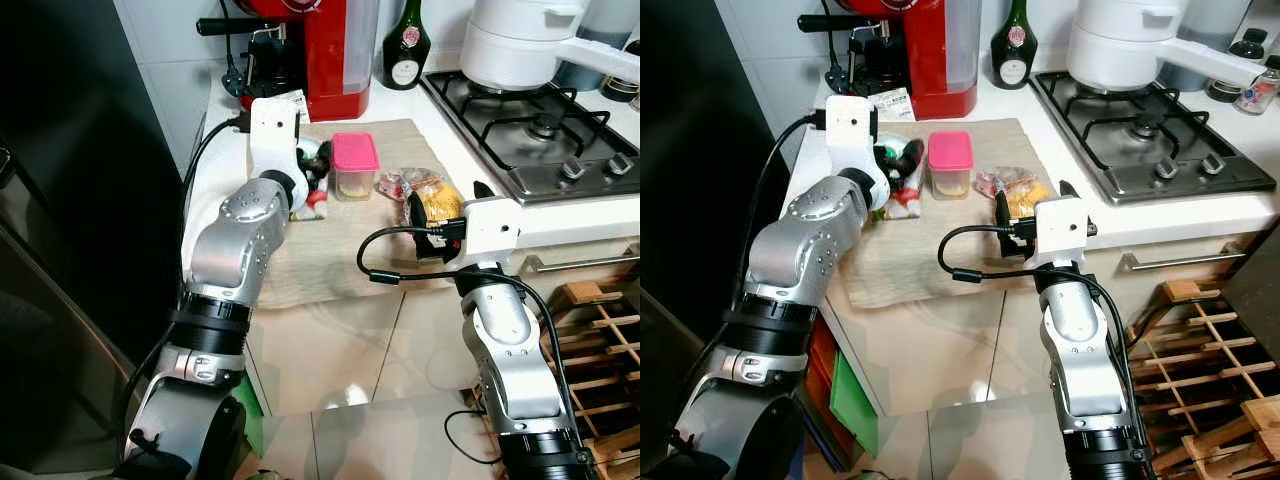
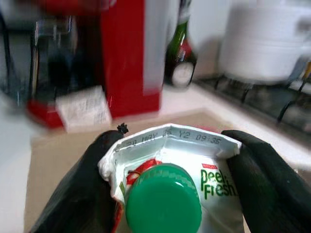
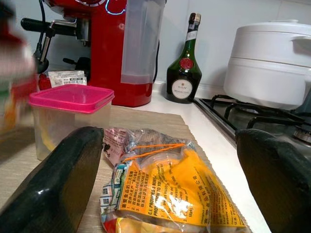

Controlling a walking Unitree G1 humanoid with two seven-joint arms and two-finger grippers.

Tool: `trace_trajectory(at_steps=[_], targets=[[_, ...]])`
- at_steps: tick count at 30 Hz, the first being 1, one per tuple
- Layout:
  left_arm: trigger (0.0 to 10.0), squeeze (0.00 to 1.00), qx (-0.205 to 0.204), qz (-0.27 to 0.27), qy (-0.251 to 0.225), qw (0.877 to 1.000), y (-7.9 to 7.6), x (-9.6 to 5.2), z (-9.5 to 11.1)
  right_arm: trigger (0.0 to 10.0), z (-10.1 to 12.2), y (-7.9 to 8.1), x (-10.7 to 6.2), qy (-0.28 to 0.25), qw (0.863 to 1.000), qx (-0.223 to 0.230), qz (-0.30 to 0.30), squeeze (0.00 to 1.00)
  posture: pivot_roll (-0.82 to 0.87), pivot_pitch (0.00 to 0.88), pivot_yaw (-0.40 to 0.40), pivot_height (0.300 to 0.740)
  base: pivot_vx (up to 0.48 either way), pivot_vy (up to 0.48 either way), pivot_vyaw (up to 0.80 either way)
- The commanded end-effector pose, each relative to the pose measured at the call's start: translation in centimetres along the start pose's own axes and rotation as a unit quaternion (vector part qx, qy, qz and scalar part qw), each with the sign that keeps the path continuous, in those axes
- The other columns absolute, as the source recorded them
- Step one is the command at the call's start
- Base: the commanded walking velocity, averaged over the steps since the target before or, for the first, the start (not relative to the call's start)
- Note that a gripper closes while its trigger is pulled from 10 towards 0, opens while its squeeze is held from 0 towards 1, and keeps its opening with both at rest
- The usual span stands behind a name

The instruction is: Restocking fridge

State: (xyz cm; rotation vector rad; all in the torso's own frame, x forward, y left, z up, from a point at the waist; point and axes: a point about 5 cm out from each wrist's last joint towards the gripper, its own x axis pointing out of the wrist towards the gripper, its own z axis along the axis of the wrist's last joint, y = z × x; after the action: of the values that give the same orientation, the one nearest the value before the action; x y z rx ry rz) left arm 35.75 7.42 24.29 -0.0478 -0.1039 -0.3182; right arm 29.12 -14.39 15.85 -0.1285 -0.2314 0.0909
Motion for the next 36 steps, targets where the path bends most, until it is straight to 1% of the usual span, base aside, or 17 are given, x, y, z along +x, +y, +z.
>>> trace_trajectory(at_steps=[1,5,8,9,10,11,12,13,14,15,16,17,19,24,29,30,36], targets=[[10.0,0.0,0.02,-0.005,-0.056,0.998,0.0,-0.2,2.1,10.0,0.6,0.1,0.3,-0.01,1.0,-0.001,0.002,0.0,-0.1,0.0,0.068,0.74,0.0,0.0,0.0],[10.0,0.0,0.052,-0.007,-0.132,0.99,0.1,-0.6,4.4,10.0,0.7,0.0,0.4,-0.011,1.0,-0.003,0.002,0.0,-0.1,0.0,0.06,0.74,0.0,0.0,0.0],[10.0,0.0,0.069,-0.02,-0.157,0.985,0.0,-1.1,4.8,10.0,0.7,-0.1,0.5,-0.011,1.0,-0.005,0.002,0.0,-0.1,0.0,0.059,0.74,0.0,0.0,0.0],[10.0,0.0,0.078,-0.03,-0.176,0.981,0.1,-1.9,4.8,10.0,0.8,-0.2,0.6,-0.015,1.0,-0.007,0.002,0.0,-0.11,0.0,0.062,0.74,0.0,0.0,0.0],[10.0,0.0,0.078,-0.03,-0.176,0.981,0.1,-1.9,4.8,10.0,0.8,-0.2,0.6,-0.015,1.0,-0.007,0.002,0.0,-0.11,0.0,0.062,0.74,0.0,0.0,0.0],[10.0,0.0,0.078,-0.028,-0.184,0.979,0.7,-2.5,4.7,10.0,1.0,-0.3,0.6,-0.018,1.0,-0.009,0.001,0.0,-0.11,0.0,0.064,0.74,0.0,0.0,0.0],[10.0,0.0,0.063,-0.02,-0.192,0.979,1.8,-3.8,4.4,10.0,1.1,-0.5,0.6,-0.022,1.0,-0.01,-0.005,0.0,-0.1,0.0,0.06,0.74,0.0,0.0,0.0],[10.0,0.0,0.063,-0.02,-0.192,0.979,1.8,-3.8,4.4,10.0,1.1,-0.5,0.6,-0.022,1.0,-0.01,-0.005,0.0,-0.1,0.0,0.06,0.74,0.0,0.0,0.0],[10.0,0.0,0.069,-0.012,-0.185,0.98,2.5,-4.9,3.7,10.0,1.2,-0.7,0.5,-0.024,1.0,-0.01,-0.012,0.0,-0.1,0.0,0.059,0.74,0.0,0.0,0.0],[10.0,0.0,0.099,0.008,-0.178,0.979,2.7,-5.2,3.3,10.0,1.2,-0.8,0.5,-0.026,1.0,-0.01,-0.016,0.0,-0.1,0.0,0.059,0.74,0.0,0.0,0.0],[10.0,0.0,0.099,0.008,-0.178,0.979,2.7,-5.2,3.3,10.0,1.2,-0.8,0.5,-0.026,1.0,-0.01,-0.016,0.0,-0.1,0.0,0.059,0.74,0.0,0.0,0.0],[10.0,0.0,0.109,0.024,-0.167,0.98,2.8,-5.5,2.5,10.0,1.3,-0.8,0.6,-0.029,0.999,-0.008,-0.021,0.0,-0.09,0.0,0.054,0.74,0.0,0.0,0.0],[10.0,0.0,0.096,0.023,-0.161,0.982,2.8,-5.6,2.2,10.0,1.3,-0.9,0.6,-0.032,0.999,-0.007,-0.025,0.0,-0.09,0.0,0.054,0.74,0.0,0.0,0.0],[10.0,0.0,0.084,0.011,-0.163,0.983,2.2,-5.7,2.1,10.0,1.2,-0.7,1.1,-0.032,0.999,-0.003,-0.02,0.0,-0.07,0.0,0.049,0.74,0.0,0.0,0.0],[10.0,0.0,0.074,0.015,-0.143,0.987,2.5,-5.8,1.2,10.0,0.9,-0.4,1.0,-0.026,1.0,0.002,-0.017,0.0,-0.07,0.0,0.057,0.74,-0.258,0.0,0.0],[10.0,0.0,0.07,0.015,-0.139,0.988,2.6,-5.8,0.9,10.0,0.8,-0.4,0.9,-0.026,0.999,0.01,-0.02,0.0,-0.07,0.0,0.06,0.74,-0.251,0.0,0.0],[10.0,0.0,0.076,0.009,-0.137,0.988,2.5,-5.9,0.9,10.0,0.7,-0.4,0.6,-0.023,0.999,0.016,-0.021,0.0,-0.07,0.0,0.071,0.74,-0.277,0.0,0.0]])
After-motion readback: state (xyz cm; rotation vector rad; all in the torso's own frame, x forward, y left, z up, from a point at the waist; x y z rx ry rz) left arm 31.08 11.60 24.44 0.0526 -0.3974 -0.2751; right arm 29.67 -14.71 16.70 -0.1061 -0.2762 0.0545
